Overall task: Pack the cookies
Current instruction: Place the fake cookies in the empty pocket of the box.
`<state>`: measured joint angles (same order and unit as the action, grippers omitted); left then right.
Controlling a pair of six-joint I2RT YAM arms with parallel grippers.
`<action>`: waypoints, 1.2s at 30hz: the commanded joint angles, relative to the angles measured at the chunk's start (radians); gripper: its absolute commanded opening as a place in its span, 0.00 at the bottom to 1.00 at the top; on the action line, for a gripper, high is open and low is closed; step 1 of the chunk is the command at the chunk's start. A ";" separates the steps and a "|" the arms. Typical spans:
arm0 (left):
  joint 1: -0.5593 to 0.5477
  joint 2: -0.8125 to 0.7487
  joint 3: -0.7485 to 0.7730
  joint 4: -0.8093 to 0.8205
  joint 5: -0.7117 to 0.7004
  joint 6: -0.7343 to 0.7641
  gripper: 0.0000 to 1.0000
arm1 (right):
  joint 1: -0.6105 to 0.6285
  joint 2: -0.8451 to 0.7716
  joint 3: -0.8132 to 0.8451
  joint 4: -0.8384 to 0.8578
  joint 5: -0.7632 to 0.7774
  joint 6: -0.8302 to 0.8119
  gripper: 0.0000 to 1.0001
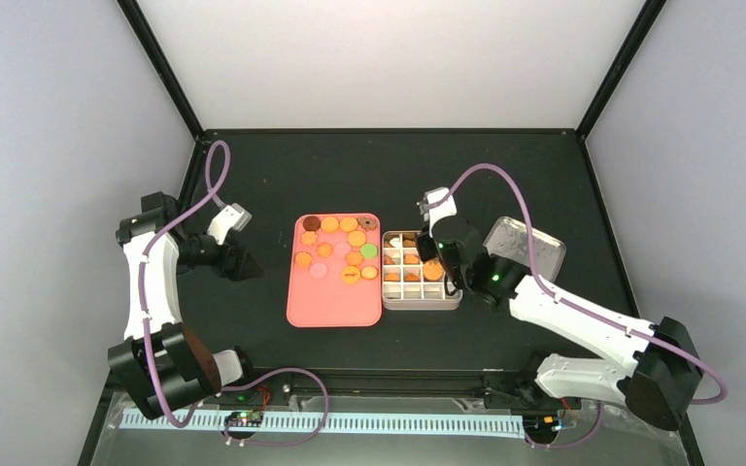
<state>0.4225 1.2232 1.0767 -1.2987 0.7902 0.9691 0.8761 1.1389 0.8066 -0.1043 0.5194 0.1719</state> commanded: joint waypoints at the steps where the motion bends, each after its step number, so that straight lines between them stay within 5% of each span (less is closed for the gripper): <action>1: 0.007 -0.011 0.037 -0.027 0.021 0.033 0.84 | -0.008 0.020 0.052 0.098 0.012 -0.031 0.21; 21: 0.007 -0.013 0.029 -0.022 0.020 0.039 0.84 | -0.050 0.119 0.067 0.144 -0.029 -0.049 0.21; 36: 0.007 -0.007 0.025 -0.022 0.018 0.040 0.84 | -0.049 -0.055 -0.053 0.083 -0.055 0.015 0.20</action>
<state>0.4225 1.2236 1.0767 -1.3037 0.7898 0.9764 0.8333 1.1347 0.7780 -0.0238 0.4694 0.1574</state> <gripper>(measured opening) 0.843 0.207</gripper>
